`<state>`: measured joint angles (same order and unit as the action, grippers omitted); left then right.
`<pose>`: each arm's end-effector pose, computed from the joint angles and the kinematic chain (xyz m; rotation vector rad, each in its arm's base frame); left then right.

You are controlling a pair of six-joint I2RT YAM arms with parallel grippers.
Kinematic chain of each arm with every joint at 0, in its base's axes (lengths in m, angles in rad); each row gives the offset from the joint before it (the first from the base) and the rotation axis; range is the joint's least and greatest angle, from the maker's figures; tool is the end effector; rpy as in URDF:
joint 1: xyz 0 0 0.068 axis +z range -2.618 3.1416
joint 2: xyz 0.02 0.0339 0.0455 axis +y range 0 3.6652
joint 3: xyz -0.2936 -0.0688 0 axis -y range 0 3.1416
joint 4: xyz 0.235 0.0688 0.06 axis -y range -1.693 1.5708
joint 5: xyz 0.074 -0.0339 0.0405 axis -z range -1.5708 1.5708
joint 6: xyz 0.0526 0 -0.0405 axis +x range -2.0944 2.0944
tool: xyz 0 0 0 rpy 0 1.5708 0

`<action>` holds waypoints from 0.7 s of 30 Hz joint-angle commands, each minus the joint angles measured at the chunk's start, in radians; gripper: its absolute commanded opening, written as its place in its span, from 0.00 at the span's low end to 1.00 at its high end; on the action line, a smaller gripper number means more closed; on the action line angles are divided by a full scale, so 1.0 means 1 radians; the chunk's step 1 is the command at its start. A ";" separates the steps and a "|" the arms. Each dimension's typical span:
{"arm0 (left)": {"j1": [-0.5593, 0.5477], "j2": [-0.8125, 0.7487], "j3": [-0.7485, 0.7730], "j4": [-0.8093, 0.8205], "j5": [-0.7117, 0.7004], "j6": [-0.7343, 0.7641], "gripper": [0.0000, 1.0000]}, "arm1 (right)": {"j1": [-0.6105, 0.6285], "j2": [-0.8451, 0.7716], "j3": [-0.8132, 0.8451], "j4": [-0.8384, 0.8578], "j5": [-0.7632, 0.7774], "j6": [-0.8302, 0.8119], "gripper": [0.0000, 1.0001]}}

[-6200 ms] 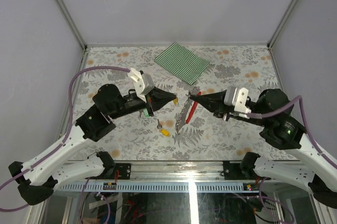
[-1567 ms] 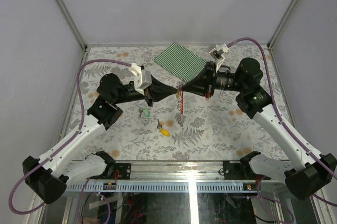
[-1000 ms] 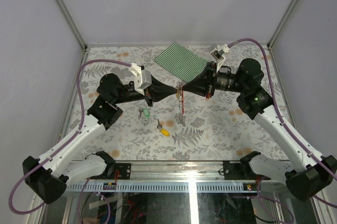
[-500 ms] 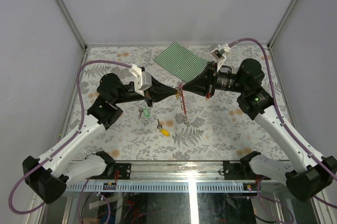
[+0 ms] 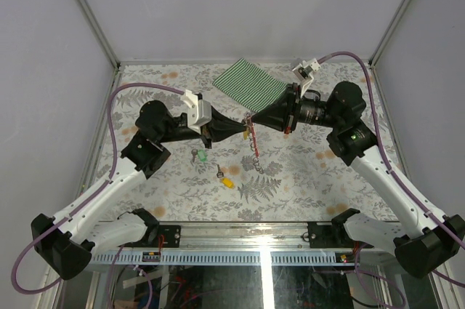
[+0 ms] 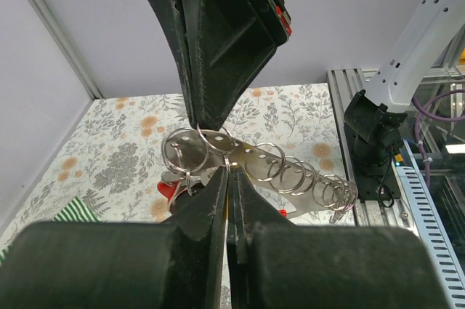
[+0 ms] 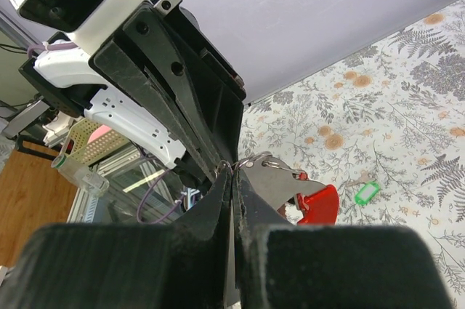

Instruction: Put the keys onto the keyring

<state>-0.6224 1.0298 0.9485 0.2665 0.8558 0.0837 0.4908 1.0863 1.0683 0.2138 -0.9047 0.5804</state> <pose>0.1511 -0.1573 0.4259 1.1583 1.0063 -1.0223 0.1779 0.1419 0.4498 -0.7690 1.4432 1.4628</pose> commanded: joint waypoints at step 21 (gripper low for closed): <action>-0.037 -0.009 0.010 0.057 -0.051 -0.030 0.01 | -0.003 -0.080 -0.072 0.292 0.167 0.139 0.00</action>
<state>-0.6445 1.0378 0.9520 0.2501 0.8143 0.0875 0.4911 1.0569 1.0130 0.3096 -0.8440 0.6483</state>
